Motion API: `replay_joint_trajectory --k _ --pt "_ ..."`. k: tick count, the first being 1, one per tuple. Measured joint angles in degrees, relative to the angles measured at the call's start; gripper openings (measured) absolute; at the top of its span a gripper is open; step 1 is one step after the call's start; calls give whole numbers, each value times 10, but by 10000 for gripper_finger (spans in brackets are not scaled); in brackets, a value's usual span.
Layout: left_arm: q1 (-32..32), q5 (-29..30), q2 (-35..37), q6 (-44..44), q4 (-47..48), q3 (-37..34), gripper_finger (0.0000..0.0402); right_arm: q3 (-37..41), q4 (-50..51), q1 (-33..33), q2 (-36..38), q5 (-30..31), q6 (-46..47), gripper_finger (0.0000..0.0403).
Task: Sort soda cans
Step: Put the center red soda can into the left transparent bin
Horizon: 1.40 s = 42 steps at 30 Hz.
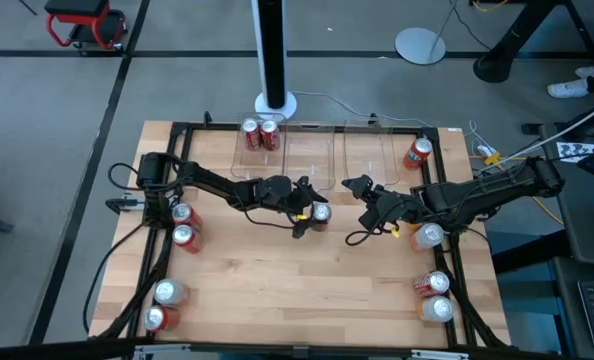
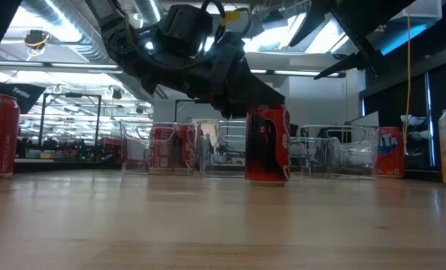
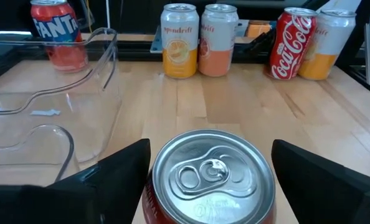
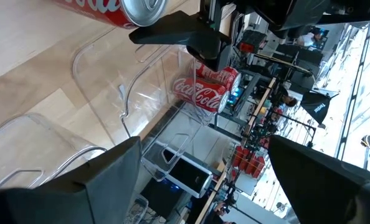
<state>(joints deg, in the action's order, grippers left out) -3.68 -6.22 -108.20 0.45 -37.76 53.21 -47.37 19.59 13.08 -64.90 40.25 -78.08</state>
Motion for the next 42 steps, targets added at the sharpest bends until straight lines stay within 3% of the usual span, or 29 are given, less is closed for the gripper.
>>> replay_joint_trajectory --k 8,14,29,34,42 --pt "0 0 1 12 23 0 394 0 -1 0 0 0 0 349" --pt "4 1 2 4 34 1 376 0 -1 0 0 0 0 349" --pt "9 25 1 13 42 1 375 0 -1 0 0 0 3 349" --pt "10 81 0 18 45 1 375 0 -1 0 0 0 3 349" --pt "10 69 -3 22 49 1 375 0 -1 0 0 0 2 349"
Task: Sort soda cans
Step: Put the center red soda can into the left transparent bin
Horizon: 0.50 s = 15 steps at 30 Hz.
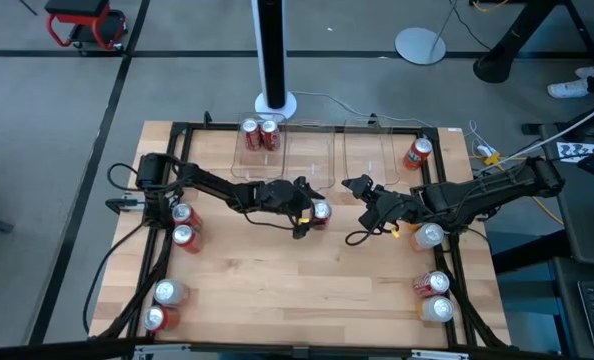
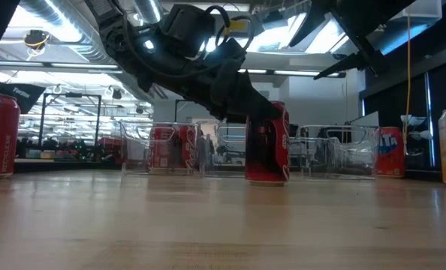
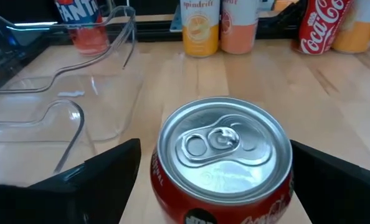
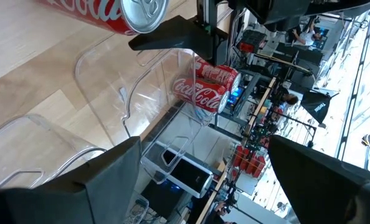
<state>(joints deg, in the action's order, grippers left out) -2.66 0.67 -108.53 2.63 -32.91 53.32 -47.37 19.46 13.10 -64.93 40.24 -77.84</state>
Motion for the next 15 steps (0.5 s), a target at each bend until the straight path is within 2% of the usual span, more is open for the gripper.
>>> replay_joint_trajectory --k 7,15 --pt "0 -5 -1 -5 -17 -1 370 0 -1 0 -2 0 0 349" --pt "0 -5 -2 -5 -18 -1 303 0 -1 0 -2 0 0 349"
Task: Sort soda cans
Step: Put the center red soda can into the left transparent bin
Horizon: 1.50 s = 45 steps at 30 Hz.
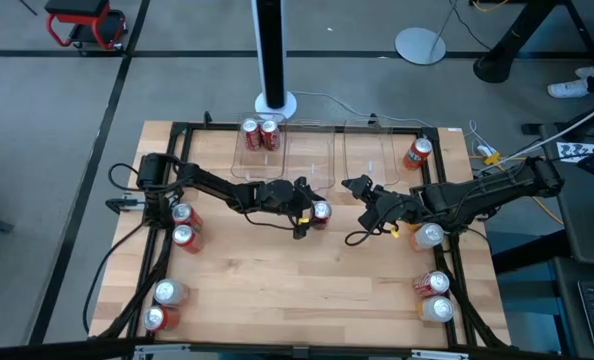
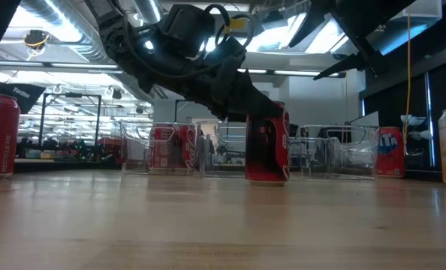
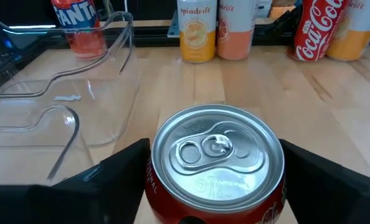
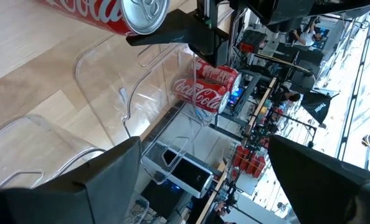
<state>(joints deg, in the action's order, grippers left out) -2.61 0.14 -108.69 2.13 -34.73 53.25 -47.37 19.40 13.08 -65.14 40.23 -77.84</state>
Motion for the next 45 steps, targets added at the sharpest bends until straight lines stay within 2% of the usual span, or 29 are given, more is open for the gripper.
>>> replay_joint_trajectory --k 17,30,35,45 --pt "5 0 24 -4 6 -2 303 0 1 0 0 0 0 349" --pt "5 4 103 -3 55 -2 301 0 2 0 0 0 0 349" --pt "5 30 149 0 104 -1 301 0 2 0 0 0 0 349" --pt "3 145 271 34 180 -23 301 0 5 0 0 0 2 349"
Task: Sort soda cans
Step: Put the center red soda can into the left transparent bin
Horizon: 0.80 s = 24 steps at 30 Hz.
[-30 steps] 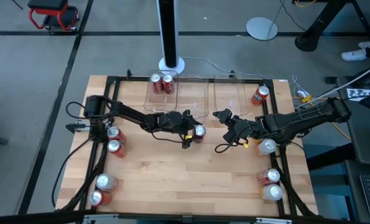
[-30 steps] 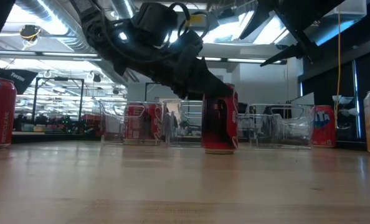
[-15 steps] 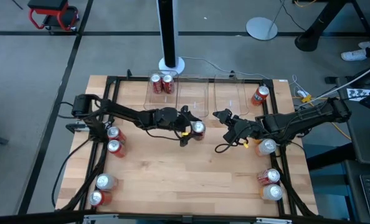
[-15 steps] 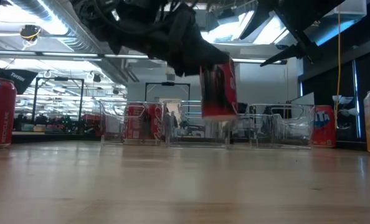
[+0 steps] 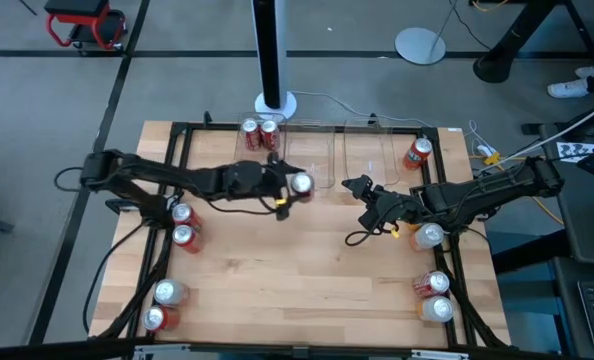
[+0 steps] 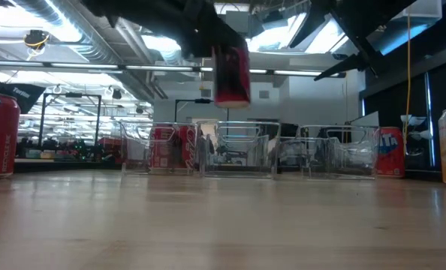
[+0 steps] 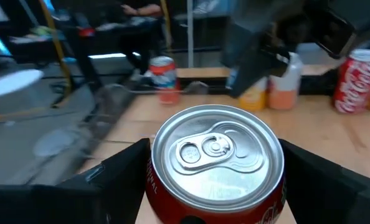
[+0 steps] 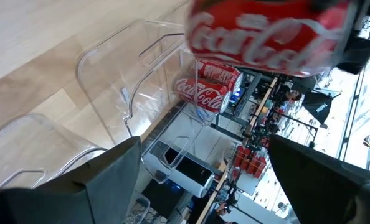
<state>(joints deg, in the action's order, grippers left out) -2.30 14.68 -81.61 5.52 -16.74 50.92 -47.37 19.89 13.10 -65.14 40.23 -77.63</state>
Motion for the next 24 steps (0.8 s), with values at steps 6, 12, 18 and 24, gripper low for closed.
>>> replay_joint_trajectory --k 6,12,18,24 --pt "-18 62 77 6 13 -47 301 0 0 0 0 -3 0 349" --pt "-55 136 131 -4 13 -94 301 0 0 0 0 -4 0 349" --pt "-109 163 144 -30 13 -128 301 0 -1 0 0 -4 0 349" --pt "-146 164 144 -74 9 -162 301 0 -1 0 0 -4 0 349"
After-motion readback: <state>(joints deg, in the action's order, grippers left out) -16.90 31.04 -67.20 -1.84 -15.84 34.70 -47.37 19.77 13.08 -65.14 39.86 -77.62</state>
